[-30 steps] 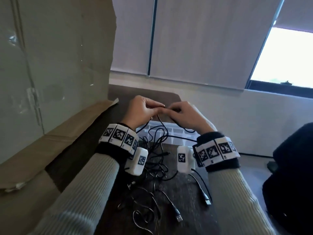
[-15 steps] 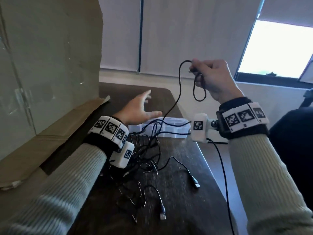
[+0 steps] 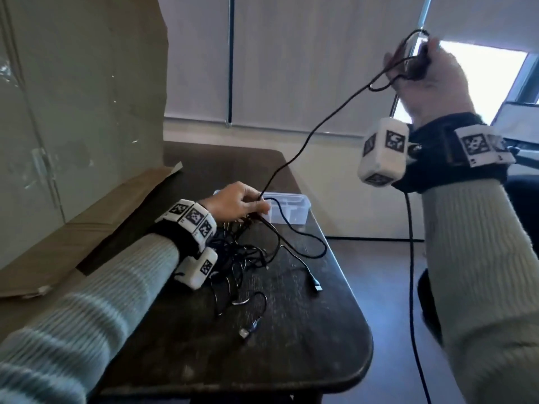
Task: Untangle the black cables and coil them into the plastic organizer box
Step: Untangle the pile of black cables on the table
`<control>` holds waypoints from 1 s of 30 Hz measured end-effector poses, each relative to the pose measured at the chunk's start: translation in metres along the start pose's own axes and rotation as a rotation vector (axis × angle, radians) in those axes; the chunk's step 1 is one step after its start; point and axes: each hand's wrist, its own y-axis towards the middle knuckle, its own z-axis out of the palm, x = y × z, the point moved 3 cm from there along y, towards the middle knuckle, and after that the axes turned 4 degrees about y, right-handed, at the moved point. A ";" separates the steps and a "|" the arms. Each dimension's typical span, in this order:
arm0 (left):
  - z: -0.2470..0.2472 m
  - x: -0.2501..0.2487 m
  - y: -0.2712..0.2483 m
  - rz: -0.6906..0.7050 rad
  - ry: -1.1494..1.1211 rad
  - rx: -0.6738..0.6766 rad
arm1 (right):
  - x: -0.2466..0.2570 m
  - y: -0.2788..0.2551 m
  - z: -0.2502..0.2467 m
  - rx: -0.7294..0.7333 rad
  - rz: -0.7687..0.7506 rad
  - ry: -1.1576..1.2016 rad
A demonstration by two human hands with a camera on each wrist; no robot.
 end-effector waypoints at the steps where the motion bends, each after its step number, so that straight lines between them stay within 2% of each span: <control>1: -0.005 -0.002 -0.001 -0.001 0.015 -0.021 | 0.001 -0.002 -0.003 0.008 0.005 0.003; 3: -0.014 -0.007 0.001 -0.025 0.055 -0.081 | -0.006 -0.009 -0.009 -0.004 0.041 -0.184; 5: -0.020 -0.017 0.003 -0.031 0.071 -0.168 | -0.023 -0.026 -0.013 0.053 0.021 -0.736; 7: -0.025 -0.031 0.004 0.006 0.088 -0.248 | -0.053 -0.054 -0.019 0.298 0.016 -1.301; 8: -0.028 -0.040 0.004 0.033 0.128 -0.278 | -0.070 -0.071 -0.024 0.438 0.052 -1.495; 10: -0.032 -0.055 0.004 0.083 0.270 -0.302 | -0.099 -0.100 -0.039 0.622 0.155 -1.686; 11: -0.033 -0.060 0.004 0.087 0.359 -0.287 | -0.109 -0.108 -0.046 0.659 0.193 -1.725; 13: -0.033 -0.061 0.003 0.047 0.504 -0.248 | -0.118 -0.109 -0.056 0.673 0.186 -1.777; 15: -0.033 -0.056 0.001 0.007 0.427 -0.235 | -0.117 -0.101 -0.056 0.636 0.144 -1.810; 17: -0.029 -0.051 -0.001 0.036 0.249 -0.243 | -0.113 -0.091 -0.052 0.551 0.126 -1.713; 20: -0.014 -0.047 -0.002 0.078 0.206 -0.197 | -0.105 -0.071 -0.049 0.294 0.236 -1.240; 22: 0.001 -0.032 -0.001 0.020 0.250 -0.082 | -0.097 -0.058 -0.044 0.173 0.315 -0.877; 24: 0.014 -0.012 -0.001 -0.055 0.240 0.002 | -0.087 -0.045 -0.034 0.118 0.366 -0.545; 26: 0.019 0.002 -0.002 -0.085 0.168 -0.025 | -0.078 -0.033 -0.026 0.091 0.380 -0.306; 28: 0.016 0.005 -0.001 -0.110 0.119 -0.063 | -0.072 -0.024 -0.024 0.076 0.369 -0.142; 30: 0.011 0.007 0.001 -0.141 0.106 -0.059 | -0.067 -0.016 -0.027 0.039 0.324 -0.076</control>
